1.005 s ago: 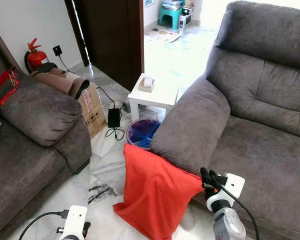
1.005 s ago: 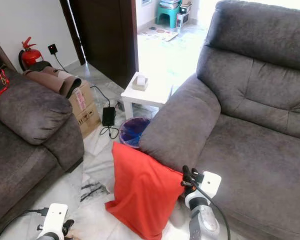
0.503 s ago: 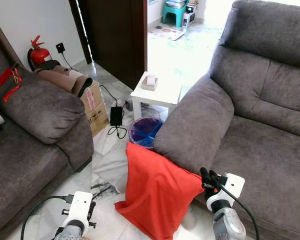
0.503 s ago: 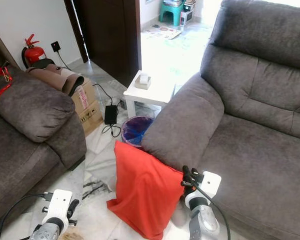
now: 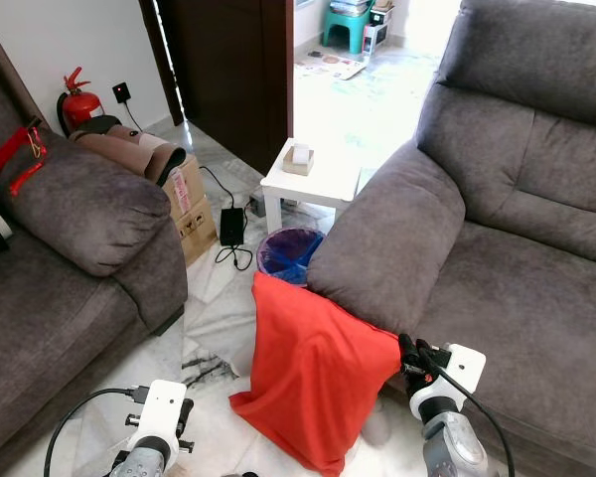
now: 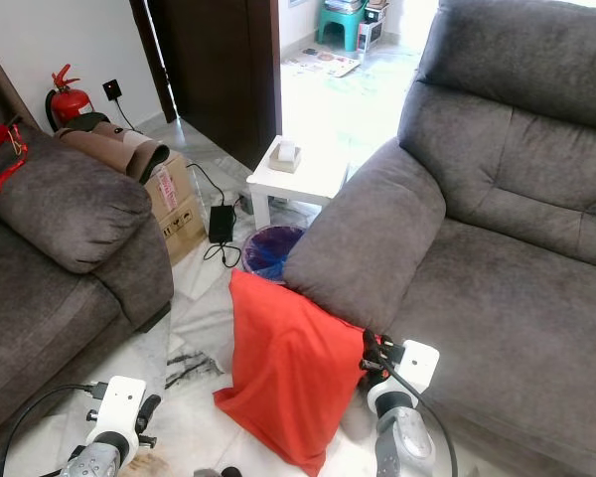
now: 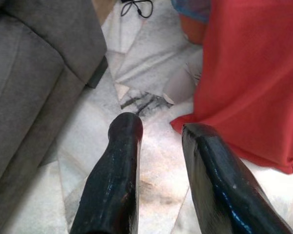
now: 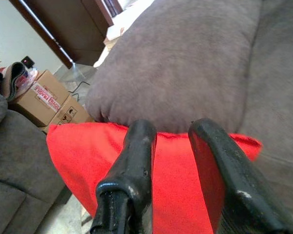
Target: Move the pillow to the sofa from floor
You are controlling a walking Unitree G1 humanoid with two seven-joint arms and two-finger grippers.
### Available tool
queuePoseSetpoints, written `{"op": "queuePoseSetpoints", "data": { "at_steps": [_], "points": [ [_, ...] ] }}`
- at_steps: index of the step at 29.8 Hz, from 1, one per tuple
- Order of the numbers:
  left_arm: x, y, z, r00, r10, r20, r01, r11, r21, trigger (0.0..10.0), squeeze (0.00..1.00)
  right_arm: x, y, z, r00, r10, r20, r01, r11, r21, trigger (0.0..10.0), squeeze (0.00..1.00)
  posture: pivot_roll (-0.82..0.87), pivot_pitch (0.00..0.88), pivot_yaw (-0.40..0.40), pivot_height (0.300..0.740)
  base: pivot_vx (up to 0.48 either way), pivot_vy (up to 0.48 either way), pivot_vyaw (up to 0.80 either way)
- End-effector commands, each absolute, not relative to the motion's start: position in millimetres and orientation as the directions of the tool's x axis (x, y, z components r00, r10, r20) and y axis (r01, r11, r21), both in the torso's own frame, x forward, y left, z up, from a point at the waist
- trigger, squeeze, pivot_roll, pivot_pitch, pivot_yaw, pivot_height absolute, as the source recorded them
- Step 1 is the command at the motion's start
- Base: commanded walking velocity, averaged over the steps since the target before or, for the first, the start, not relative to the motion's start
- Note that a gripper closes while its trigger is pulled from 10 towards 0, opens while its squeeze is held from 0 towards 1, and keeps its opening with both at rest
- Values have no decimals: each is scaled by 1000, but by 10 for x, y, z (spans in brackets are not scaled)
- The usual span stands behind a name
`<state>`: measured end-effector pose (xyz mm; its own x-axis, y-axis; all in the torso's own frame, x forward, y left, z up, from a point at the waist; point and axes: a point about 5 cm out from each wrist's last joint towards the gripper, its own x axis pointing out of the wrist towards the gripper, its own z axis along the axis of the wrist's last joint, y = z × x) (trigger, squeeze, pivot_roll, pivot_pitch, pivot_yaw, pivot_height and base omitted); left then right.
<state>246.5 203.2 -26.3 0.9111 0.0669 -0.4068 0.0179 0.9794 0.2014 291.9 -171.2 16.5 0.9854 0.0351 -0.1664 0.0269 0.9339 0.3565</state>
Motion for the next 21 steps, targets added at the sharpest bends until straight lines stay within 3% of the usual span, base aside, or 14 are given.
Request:
{"op": "queuePoseSetpoints", "data": {
  "at_steps": [1,12,21],
  "points": [
    [2409,2008,-321,897,54,-439,40,979,201,10000,0,2887,-1714,137,984,34,-173,30,934,356,10000,0,11,167,51,665,0,0,0],
    [2431,1999,-306,900,53,-432,38,980,197,10000,0,2892,-1685,122,980,48,-192,23,935,354,10000,0,16,170,51,665,0,0,0],
    [2454,2015,-279,907,54,-417,34,979,201,10000,0,2889,-1673,127,983,39,-179,30,929,369,10000,0,19,173,55,632,0,0,0]
  ]
}}
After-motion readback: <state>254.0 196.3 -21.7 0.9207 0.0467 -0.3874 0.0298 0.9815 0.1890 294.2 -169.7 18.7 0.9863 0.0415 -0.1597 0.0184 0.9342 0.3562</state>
